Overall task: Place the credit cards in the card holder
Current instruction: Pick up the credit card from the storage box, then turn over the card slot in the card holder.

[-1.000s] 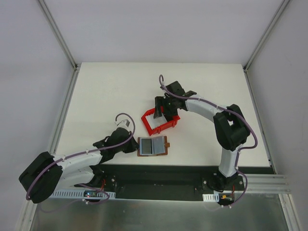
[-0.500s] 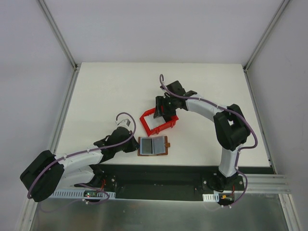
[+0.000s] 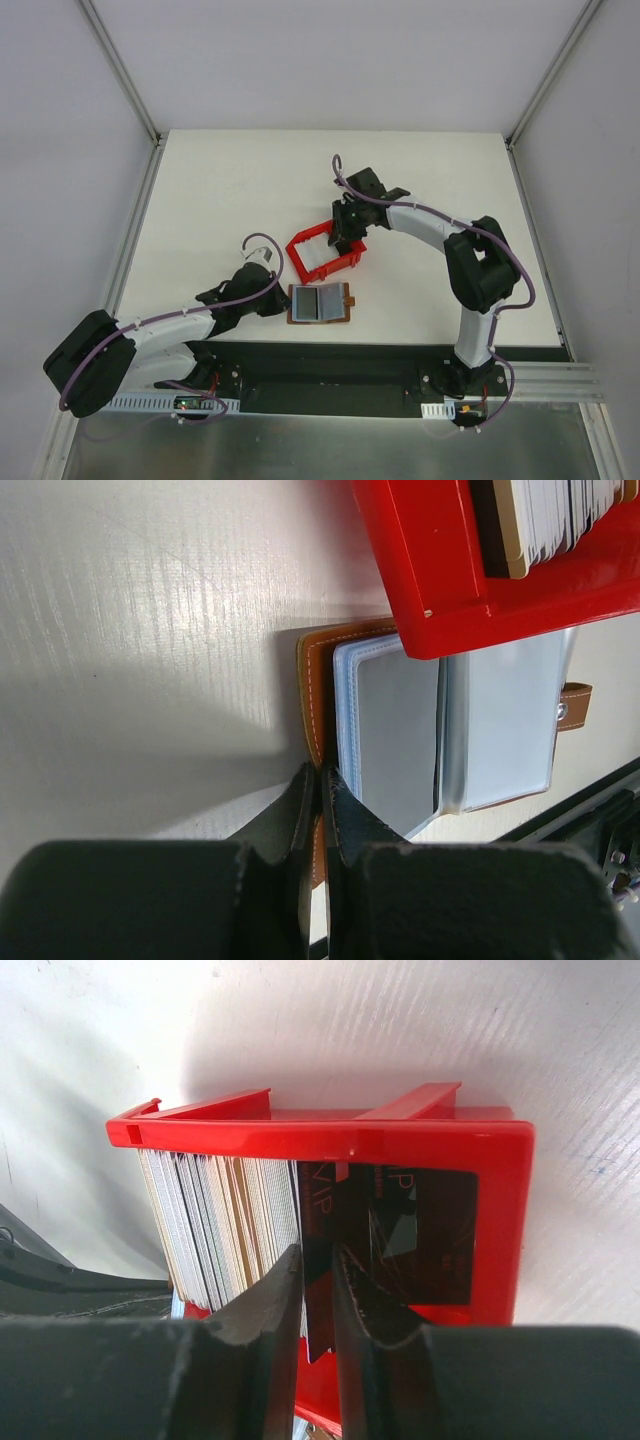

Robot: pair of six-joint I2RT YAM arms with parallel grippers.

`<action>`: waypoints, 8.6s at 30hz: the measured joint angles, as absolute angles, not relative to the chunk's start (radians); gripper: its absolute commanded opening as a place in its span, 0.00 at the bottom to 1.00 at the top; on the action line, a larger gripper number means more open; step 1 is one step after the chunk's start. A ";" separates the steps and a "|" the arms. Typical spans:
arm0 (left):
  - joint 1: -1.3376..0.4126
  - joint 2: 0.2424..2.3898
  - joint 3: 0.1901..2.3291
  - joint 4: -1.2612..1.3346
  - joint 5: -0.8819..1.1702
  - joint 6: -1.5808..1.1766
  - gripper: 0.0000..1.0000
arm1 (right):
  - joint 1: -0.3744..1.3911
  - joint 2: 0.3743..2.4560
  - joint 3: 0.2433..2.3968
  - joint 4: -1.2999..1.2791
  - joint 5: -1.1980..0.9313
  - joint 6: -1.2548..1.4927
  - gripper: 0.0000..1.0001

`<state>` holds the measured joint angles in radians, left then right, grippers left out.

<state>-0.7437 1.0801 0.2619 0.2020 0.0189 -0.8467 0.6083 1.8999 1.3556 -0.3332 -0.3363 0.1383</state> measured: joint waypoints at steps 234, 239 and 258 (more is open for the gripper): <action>-0.904 1.044 0.228 0.203 -0.112 -0.987 0.00 | 1.064 1.340 0.587 0.244 0.040 0.750 0.00; -0.904 1.044 0.211 0.229 -0.105 -1.005 0.00 | 1.065 1.299 0.576 0.260 0.039 0.731 0.00; -0.904 1.105 0.167 0.374 -0.080 -1.064 0.00 | 1.059 1.248 0.418 0.266 0.127 0.764 0.00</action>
